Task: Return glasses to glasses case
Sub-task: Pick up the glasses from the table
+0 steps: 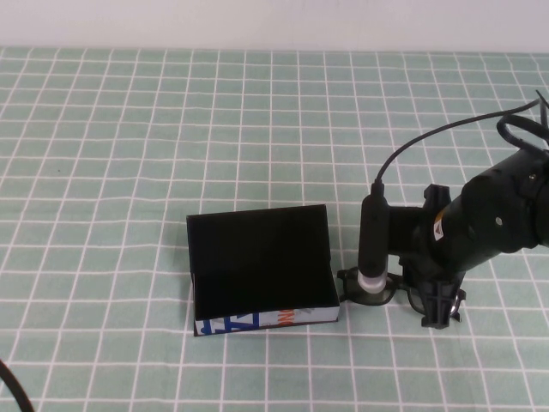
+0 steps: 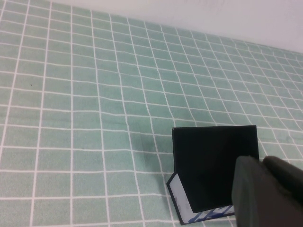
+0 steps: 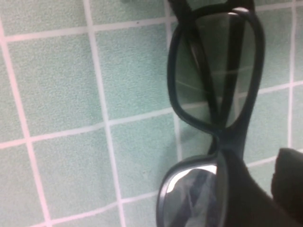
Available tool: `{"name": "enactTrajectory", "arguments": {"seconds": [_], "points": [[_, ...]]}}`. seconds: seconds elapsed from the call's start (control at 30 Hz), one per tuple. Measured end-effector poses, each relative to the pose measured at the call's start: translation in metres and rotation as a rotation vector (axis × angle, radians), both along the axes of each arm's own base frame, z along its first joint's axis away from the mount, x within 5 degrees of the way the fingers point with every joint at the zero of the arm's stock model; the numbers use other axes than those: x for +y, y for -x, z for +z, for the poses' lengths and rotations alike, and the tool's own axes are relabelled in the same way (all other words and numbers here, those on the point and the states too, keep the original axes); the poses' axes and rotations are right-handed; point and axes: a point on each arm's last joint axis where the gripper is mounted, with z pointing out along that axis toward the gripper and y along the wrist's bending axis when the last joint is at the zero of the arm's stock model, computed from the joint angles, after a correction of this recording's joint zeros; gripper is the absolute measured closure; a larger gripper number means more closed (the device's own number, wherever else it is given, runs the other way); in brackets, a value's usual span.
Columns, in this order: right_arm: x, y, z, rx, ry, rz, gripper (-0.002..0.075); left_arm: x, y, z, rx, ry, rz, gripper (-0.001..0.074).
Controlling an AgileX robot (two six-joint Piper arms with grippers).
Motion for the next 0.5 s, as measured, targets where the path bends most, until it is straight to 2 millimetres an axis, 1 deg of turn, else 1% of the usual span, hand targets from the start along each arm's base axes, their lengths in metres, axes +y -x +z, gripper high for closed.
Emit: {"name": "enactTrajectory", "arguments": {"seconds": [0.1, 0.17, 0.3, 0.37, 0.5], "points": [[0.0011, -0.001, 0.0006, -0.011, -0.017, -0.009, 0.0559, 0.0, 0.0, 0.0, 0.0, 0.0, -0.001, 0.0737], [0.0019, -0.0015, 0.001, -0.013, -0.035, -0.028, 0.0536, 0.0, 0.0, 0.0, 0.0, 0.0, -0.001, 0.0737], [0.0029, -0.0018, 0.0013, -0.012, -0.055, -0.051, 0.0417, 0.0, 0.0, 0.0, 0.0, 0.0, -0.001, 0.0737], [0.0031, -0.002, 0.0007, -0.011, -0.057, -0.053, 0.0378, 0.0, 0.0, 0.0, 0.0, 0.0, -0.001, 0.0737], [0.0039, -0.0035, -0.0053, 0.003, -0.049, -0.053, 0.0364, 0.0, 0.0, 0.0, 0.0, 0.0, -0.001, 0.0737]]}}
